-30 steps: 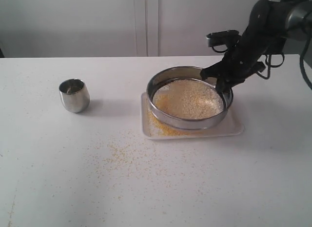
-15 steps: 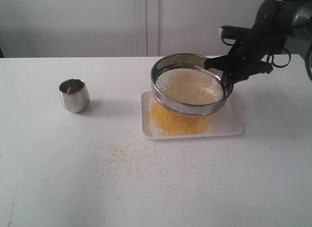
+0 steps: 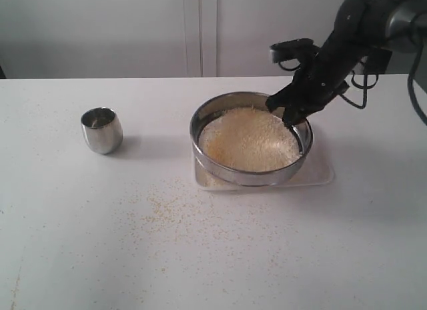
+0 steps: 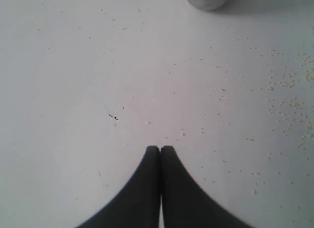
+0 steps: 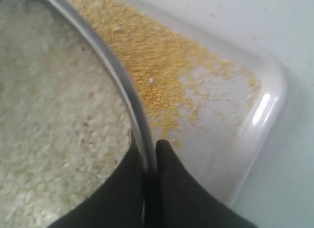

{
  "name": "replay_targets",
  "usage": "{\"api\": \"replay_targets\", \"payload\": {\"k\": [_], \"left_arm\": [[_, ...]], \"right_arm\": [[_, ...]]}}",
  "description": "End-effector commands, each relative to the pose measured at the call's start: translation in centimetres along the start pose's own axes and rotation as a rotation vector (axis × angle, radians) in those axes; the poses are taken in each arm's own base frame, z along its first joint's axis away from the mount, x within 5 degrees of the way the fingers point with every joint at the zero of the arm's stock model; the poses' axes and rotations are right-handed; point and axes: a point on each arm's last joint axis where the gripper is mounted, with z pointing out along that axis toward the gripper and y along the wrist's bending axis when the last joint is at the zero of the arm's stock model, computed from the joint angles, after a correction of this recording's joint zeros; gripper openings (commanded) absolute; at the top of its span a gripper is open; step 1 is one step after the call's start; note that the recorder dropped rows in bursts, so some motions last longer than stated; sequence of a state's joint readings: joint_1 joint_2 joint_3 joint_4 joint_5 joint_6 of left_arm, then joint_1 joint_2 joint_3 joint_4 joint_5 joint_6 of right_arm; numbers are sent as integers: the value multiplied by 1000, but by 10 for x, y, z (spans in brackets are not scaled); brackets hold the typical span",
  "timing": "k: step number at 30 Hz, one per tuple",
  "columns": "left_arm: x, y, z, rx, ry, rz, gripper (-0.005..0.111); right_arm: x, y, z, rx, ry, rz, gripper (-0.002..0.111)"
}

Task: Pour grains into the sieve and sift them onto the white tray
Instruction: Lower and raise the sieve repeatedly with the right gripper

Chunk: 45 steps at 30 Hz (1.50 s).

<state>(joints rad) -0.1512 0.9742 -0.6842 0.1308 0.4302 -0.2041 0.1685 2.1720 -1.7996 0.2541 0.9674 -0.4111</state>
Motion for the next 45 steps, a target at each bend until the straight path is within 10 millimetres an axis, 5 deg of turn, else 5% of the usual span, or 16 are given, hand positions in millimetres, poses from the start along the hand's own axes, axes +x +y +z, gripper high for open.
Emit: {"api": "replay_targets", "payload": {"k": [1,3,8,13,19,24,27,30,35,37,41,43,45], "left_arm": [[3,0,0,1,7,-6,0],[3,0,0,1,7,-6,0],[3,0,0,1,7,-6,0],[3,0,0,1,7,-6,0],[3,0,0,1,7,-6,0],[3,0,0,1,7,-6,0],[3,0,0,1,7,-6,0],[3,0,0,1,7,-6,0],[3,0,0,1,7,-6,0],[3,0,0,1,7,-6,0],[3,0,0,1,7,-6,0],[3,0,0,1,7,-6,0],[3,0,0,1,7,-6,0]], "right_arm": [[-3,-30,-14,161,-120,480,0],[-6,-24,-13,113,-125,401,0],[-4,9,-8,-53,-34,-122,0],[-7,-22,-11,125,-142,490,0],[-7,16,-7,-62,-45,-158,0],[-7,-22,-11,143,-131,477,0],[-9,-4,-8,40,-107,252,0],[-3,11,-9,-31,-12,-181,0],[-2,-30,-11,185,-102,494,0],[-3,-24,-7,128,-98,431,0],[0,8,-2,-104,-11,-80,0],[1,-8,-2,9,-12,70,0],[3,-28,-4,125,-46,477,0]]}}
